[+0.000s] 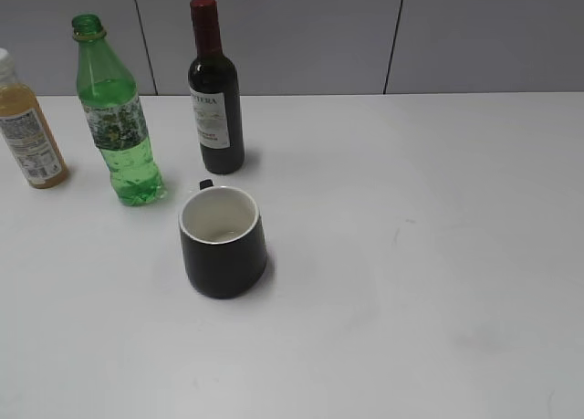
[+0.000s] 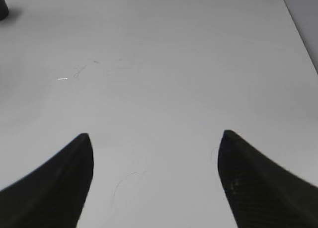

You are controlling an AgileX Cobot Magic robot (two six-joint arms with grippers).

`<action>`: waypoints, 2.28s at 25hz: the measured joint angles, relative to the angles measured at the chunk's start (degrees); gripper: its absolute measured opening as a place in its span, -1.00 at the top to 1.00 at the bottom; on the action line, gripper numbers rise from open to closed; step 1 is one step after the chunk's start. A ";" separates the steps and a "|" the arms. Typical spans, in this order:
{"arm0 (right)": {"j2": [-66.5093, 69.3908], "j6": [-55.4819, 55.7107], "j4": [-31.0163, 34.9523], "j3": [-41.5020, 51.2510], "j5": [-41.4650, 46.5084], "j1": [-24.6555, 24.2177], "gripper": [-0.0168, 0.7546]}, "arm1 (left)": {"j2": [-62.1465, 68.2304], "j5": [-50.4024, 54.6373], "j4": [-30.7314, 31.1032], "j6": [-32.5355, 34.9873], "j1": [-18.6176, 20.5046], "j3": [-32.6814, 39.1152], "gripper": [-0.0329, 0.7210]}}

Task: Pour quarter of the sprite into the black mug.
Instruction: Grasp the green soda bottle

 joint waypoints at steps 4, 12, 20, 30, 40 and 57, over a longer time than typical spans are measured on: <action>0.00 0.00 0.00 0.00 0.00 0.00 -0.58 | 0.00 0.00 0.00 0.00 0.00 0.00 -0.53; 0.00 0.00 0.00 0.00 0.00 0.00 -0.58 | 0.00 0.00 0.00 0.00 0.00 0.00 -0.53; 0.00 0.00 0.00 0.00 0.00 0.00 -0.58 | 0.00 0.00 0.00 0.00 0.00 0.00 -0.53; 0.00 0.00 0.00 0.00 0.00 0.00 -0.58 | 0.00 0.00 0.00 0.00 0.00 0.00 -0.53; 0.00 0.00 0.00 0.00 0.00 0.00 -0.58 | 0.00 0.00 0.00 0.00 0.00 0.00 -0.53; 0.00 0.00 0.00 0.00 0.00 0.00 -0.58 | 0.00 -1.33 -1.99 0.06 0.00 -0.34 -0.82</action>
